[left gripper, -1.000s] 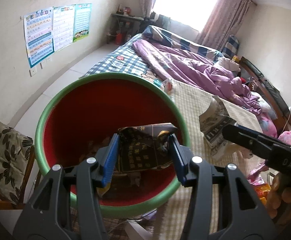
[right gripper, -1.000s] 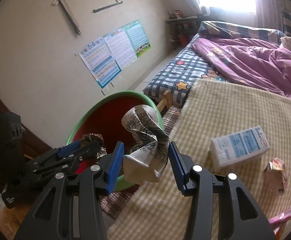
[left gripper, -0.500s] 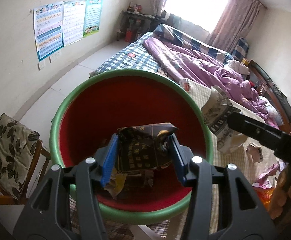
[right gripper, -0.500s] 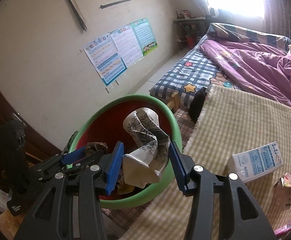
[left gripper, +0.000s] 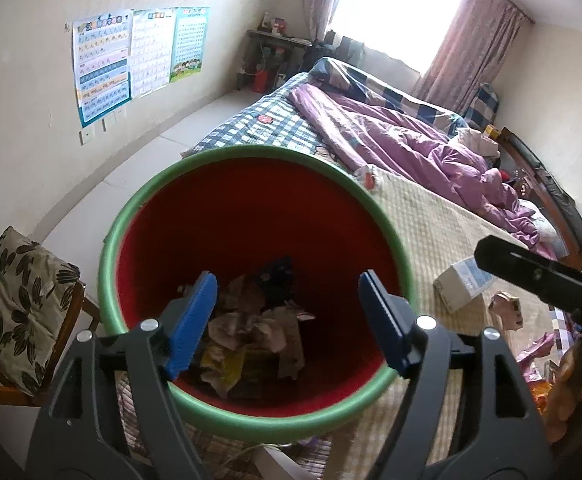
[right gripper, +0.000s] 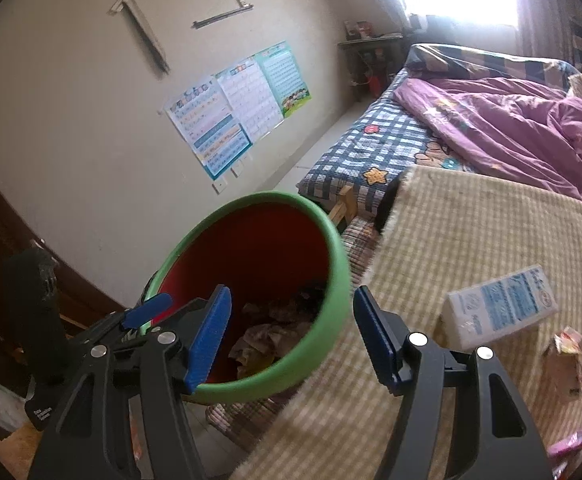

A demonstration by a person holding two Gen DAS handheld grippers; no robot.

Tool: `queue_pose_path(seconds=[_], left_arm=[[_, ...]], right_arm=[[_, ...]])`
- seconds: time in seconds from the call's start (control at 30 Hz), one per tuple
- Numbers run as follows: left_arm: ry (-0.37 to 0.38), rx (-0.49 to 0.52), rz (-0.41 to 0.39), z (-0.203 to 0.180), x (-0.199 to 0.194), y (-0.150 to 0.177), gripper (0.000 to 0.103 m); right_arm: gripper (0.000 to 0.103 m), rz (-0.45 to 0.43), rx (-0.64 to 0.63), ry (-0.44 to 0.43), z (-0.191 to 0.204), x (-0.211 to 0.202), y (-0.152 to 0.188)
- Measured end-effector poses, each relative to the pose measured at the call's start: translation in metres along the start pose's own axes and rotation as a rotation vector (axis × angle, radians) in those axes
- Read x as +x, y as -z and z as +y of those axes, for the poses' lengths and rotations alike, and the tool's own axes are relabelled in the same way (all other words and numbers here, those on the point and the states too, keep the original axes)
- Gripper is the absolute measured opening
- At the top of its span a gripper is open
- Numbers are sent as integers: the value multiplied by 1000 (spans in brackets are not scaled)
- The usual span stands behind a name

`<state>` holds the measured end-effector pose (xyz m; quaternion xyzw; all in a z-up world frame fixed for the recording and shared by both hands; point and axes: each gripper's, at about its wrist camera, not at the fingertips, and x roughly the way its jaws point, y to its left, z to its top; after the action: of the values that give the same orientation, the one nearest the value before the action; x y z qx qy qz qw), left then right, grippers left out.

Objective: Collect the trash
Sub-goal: 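Open both grippers over the bucket to drop the items, then return both grippers to the trash on the mat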

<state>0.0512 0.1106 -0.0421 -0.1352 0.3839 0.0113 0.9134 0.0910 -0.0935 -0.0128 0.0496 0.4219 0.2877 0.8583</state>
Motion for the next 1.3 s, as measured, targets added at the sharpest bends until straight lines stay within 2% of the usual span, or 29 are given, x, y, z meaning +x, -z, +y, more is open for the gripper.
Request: queue_pose_path(seconds=[0.2,0.4,0.6,0.67,0.77,0.87,1.07,1.1,1.13,1.3], left_arm=[[63,30,-2,-27,-6,5,71],[124,82,59,-58,8,15,71],[151,110,93,-84,16,24,71],[157,110,108,-91,19,26,71],[161,130,116,-104,23,30,72],[181,141,134,-123,28,33,72],[227,193,134,-165,31,39,72],[235,199,131,-171,31,41,72],[241,203,130,-175,31,42,72],[324,256,153,-212,36,51,72]], right_arm=[[66,-15,53,37,-24,-25,15],[66,15,99,105,-64,-55,39],[66,42,161,235,-124,-111,75],[66,48,218,287,-149,-135,91],[66,70,288,320,-172,-156,114],[66,126,310,306,-184,-163,134],[67,272,261,202,-185,-152,163],[60,288,241,187,-182,-149,166],[48,299,225,176,-180,-148,168],[44,313,172,118,-181,-152,171]])
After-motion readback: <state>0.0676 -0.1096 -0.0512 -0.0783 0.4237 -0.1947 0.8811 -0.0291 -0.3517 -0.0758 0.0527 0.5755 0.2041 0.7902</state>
